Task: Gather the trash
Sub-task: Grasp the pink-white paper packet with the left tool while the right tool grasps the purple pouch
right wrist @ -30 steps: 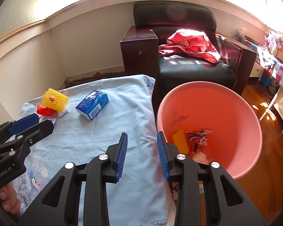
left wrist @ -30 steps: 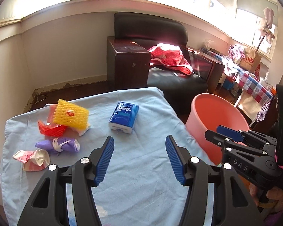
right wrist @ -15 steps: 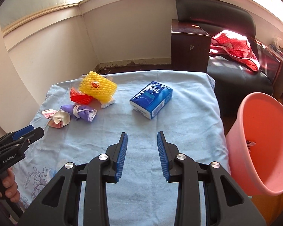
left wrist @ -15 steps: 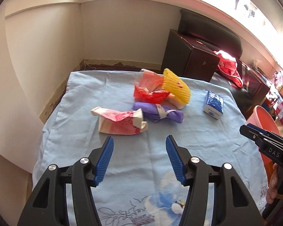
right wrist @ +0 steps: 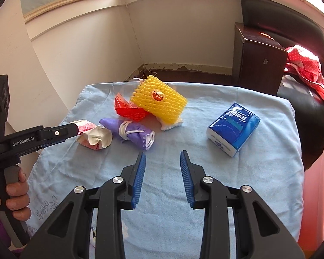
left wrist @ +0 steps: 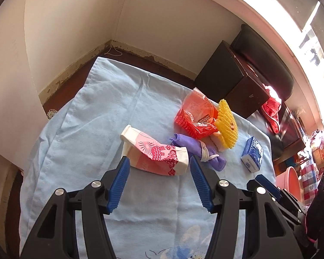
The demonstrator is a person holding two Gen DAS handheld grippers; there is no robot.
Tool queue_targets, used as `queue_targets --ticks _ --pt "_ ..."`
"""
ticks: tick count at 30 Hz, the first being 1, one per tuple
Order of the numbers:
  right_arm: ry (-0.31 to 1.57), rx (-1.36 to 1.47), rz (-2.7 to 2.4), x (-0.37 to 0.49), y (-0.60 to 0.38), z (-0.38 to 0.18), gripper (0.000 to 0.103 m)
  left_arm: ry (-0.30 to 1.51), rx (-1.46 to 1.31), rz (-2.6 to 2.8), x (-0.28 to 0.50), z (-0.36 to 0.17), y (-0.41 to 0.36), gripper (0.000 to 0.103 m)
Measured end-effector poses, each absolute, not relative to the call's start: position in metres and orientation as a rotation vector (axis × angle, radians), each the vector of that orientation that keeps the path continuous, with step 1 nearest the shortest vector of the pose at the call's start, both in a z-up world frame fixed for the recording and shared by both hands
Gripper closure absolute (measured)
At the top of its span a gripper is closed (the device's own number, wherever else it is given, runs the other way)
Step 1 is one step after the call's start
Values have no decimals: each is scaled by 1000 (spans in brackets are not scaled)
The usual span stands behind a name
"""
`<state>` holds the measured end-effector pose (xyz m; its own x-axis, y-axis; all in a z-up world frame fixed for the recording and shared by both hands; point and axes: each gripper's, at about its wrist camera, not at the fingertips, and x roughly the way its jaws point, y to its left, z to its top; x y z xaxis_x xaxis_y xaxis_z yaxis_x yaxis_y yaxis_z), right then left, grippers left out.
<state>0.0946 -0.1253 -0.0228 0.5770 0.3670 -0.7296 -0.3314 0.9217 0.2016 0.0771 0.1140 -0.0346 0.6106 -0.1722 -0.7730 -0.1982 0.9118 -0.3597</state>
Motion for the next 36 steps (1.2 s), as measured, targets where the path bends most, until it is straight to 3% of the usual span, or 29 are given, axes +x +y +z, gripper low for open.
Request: queue_targets --ticks 7,10,11,26,29,36 --pt "867 -8 495 110 -101 -30 68 973 -555 73 102 -47 120 54" --pt "873 -25 518 117 -94 -34 60 994 -580 87 109 -52 122 75" --pt "876 -31 523 120 -92 -36 60 1002 -585 92 110 -54 122 87" --pt "934 -57 578 149 -68 -61 60 947 -563 54 97 -38 133 99" --pt "936 -60 570 148 -68 -62 68 944 -547 51 91 -37 133 99" --pt "944 -32 538 131 -80 -58 73 937 -503 41 76 -31 125 99"
